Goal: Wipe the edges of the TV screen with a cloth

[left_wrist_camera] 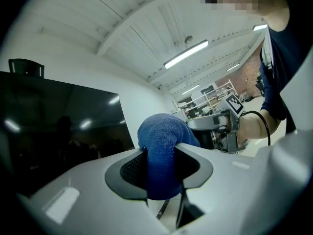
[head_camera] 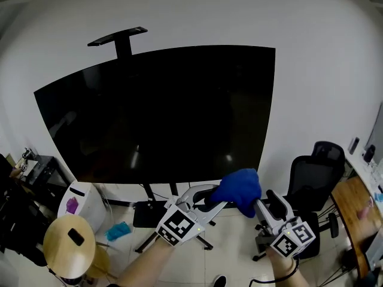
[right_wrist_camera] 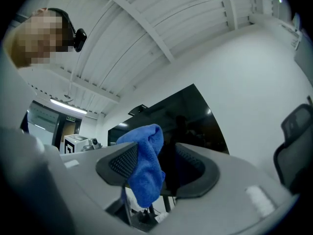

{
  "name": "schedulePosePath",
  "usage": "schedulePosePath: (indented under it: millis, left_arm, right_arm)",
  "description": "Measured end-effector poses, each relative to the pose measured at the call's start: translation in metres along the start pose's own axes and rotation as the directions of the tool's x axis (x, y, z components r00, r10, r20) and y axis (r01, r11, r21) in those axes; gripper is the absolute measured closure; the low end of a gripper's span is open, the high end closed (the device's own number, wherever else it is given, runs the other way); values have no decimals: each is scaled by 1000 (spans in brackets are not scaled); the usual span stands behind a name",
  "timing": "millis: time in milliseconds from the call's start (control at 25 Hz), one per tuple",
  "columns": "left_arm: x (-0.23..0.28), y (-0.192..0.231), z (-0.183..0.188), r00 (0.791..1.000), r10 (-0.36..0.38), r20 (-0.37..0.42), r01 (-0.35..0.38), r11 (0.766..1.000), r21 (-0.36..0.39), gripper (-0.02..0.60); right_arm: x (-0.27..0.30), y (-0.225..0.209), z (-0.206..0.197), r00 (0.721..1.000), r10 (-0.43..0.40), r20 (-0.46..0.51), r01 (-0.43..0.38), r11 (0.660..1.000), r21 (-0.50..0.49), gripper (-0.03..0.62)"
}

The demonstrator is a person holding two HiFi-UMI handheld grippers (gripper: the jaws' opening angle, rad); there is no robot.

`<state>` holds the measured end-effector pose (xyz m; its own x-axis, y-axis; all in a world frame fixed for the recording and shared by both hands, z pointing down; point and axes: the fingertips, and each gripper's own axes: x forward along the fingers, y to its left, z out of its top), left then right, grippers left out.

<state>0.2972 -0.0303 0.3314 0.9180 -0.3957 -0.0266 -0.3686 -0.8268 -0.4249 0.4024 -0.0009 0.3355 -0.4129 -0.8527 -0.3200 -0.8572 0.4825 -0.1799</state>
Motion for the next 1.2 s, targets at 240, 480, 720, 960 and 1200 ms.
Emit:
schedulePosePath:
  millis: [240, 480, 720, 960, 1200]
  left_arm:
    - [-52, -23, -38, 996, 78, -44, -81, 994, -67, 456]
    - [-100, -47, -73, 986, 139, -87, -152, 973, -173, 456]
    - [-114, -94, -73, 982, 163, -93, -180, 960, -213, 456]
    - [-112, -135, -66, 977, 185, -109, -207, 945, -251, 456]
    - [-105, -168, -48, 973, 186, -133, -213, 949, -232, 456]
  right_arm:
    - [-26, 24, -31, 996, -37, -85, 33, 999, -43, 352]
    - [-49, 44, -70, 983, -8, -184, 7, 1000, -8, 358]
    - [-77, 76, -78, 971, 74, -229, -78, 997, -9, 372]
    - [-114, 85, -76, 965, 102, -243, -113, 993, -29, 372]
    - [-151, 69, -69, 970, 102, -221, -93, 994, 53, 372]
